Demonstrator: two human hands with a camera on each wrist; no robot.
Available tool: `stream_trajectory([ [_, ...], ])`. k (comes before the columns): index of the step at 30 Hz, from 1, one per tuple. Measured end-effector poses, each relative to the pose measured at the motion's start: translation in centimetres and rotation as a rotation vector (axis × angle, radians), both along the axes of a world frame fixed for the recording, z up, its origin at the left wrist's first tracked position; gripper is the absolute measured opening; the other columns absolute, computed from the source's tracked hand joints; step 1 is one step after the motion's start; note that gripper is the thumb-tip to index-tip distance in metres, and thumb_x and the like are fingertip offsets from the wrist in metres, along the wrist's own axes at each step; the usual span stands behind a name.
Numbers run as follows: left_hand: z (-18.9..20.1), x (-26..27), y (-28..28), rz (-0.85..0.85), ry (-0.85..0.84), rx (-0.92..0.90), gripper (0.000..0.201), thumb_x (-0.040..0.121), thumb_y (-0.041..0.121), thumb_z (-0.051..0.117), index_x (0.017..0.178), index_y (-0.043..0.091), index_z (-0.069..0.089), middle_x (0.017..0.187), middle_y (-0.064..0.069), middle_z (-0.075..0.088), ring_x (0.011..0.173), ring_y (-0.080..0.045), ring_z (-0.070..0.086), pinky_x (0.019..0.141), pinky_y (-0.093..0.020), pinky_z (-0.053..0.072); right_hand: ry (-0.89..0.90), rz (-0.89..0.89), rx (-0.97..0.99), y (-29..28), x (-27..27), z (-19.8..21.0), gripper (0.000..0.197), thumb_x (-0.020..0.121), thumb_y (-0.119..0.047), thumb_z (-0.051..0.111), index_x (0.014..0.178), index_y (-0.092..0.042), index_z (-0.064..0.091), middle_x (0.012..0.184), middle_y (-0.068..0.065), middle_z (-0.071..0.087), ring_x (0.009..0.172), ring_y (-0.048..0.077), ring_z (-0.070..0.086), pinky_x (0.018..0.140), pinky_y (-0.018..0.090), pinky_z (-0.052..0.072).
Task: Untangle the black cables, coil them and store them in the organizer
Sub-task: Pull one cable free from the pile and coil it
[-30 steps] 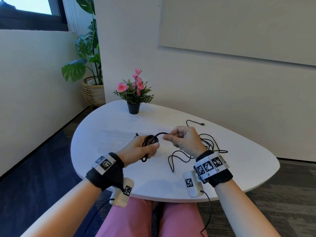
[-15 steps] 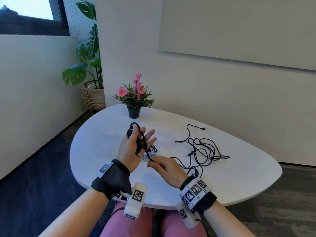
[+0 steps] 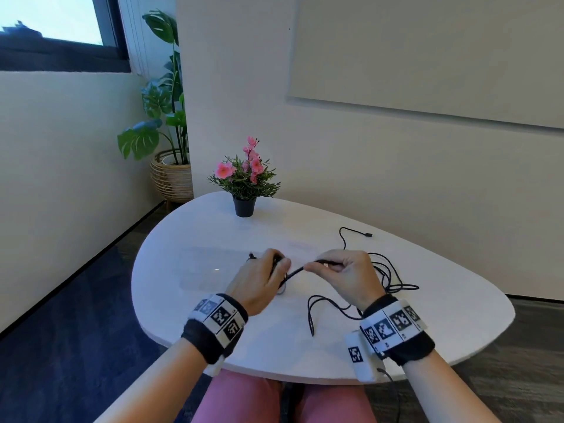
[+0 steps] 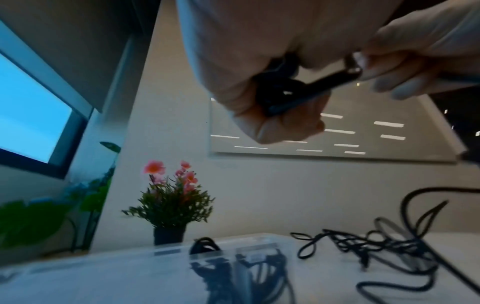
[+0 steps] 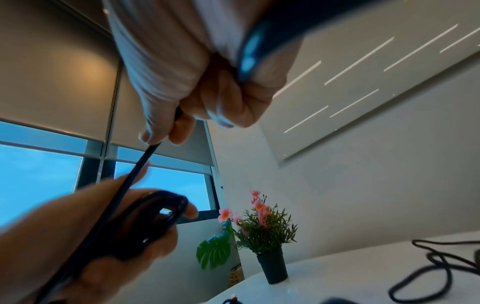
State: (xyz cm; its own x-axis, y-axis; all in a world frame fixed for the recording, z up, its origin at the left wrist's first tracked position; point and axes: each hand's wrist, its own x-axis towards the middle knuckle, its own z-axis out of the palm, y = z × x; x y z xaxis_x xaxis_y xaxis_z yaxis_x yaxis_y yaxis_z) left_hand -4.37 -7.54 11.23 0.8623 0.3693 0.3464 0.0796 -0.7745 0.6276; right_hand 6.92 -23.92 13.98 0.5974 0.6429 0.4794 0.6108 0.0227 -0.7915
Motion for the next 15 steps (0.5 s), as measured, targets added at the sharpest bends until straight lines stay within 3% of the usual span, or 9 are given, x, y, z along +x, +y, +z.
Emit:
stream_trajectory([
  [3, 0.6, -0.5, -1.1, -0.174, 0.159, 0.026, 0.065, 0.071, 0.077, 0.044, 0.095, 0.018, 0.054, 0.077, 0.002, 0.062, 0.066, -0.009, 0.053, 0.061, -0.03, 0.041, -0.067, -0.02, 0.043, 0.4, 0.7, 0.8, 0.022, 0.065, -0.028, 0.08, 0.073, -0.008, 0.076, 0.067, -0.003, 0.07, 0.06, 0.007, 0.063, 0.06, 0.021, 0.05],
  [5, 0.8, -0.6, -1.5, -0.222, 0.248, 0.043, 0.05, 0.069, 0.067, 0.064, 0.085, 0.021, 0.054, 0.075, 0.006, 0.058, 0.066, -0.007, 0.052, 0.06, -0.024, 0.04, -0.08, -0.017, 0.049, 0.4, 1.3, 0.7, 0.019, 0.065, -0.023, 0.082, 0.072, -0.007, 0.076, 0.063, -0.007, 0.065, 0.056, 0.002, 0.055, 0.057, 0.016, 0.043],
  [7, 1.3, -0.7, -1.4, -0.255, 0.155, -0.168, 0.029, 0.079, 0.043, 0.071, 0.08, 0.018, 0.058, 0.068, 0.008, 0.056, 0.06, -0.005, 0.052, 0.058, -0.02, 0.04, 0.0, -0.003, 0.046, 0.5, 1.7, 0.4, 0.02, 0.064, -0.024, 0.081, 0.071, -0.007, 0.075, 0.062, -0.005, 0.066, 0.056, 0.001, 0.054, 0.058, 0.016, 0.042],
  [11, 1.8, -1.1, -1.3, -0.297, -0.077, -0.645, 0.027, 0.089, 0.023, 0.064, 0.081, -0.001, 0.055, 0.056, 0.001, 0.047, 0.048, -0.01, 0.044, 0.047, -0.021, 0.04, 0.125, -0.004, 0.002, 1.0, 1.3, 0.0, 0.011, 0.074, -0.027, 0.074, 0.071, -0.017, 0.073, 0.061, -0.011, 0.066, 0.058, 0.0, 0.055, 0.06, 0.014, 0.042],
  [13, 1.8, -1.1, -1.9, -0.258, -0.16, -0.731, 0.021, 0.091, 0.019, 0.058, 0.08, 0.002, 0.054, 0.06, -0.004, 0.053, 0.054, -0.013, 0.052, 0.049, -0.02, 0.045, 0.139, 0.011, -0.042, 1.2, 1.0, -0.3, 0.014, 0.083, -0.025, 0.068, 0.078, -0.012, 0.072, 0.066, 0.0, 0.064, 0.055, 0.001, 0.051, 0.056, 0.014, 0.042],
  [15, 1.7, -0.8, -2.2, -0.197, -0.233, -0.904, 0.019, 0.089, 0.022, 0.056, 0.088, 0.003, 0.059, 0.078, -0.008, 0.066, 0.076, -0.017, 0.066, 0.065, -0.027, 0.056, 0.164, 0.06, -0.156, 1.5, 0.3, -0.8, 0.018, 0.09, -0.025, 0.061, 0.088, -0.009, 0.068, 0.071, 0.015, 0.059, 0.05, 0.005, 0.047, 0.046, 0.02, 0.044],
])
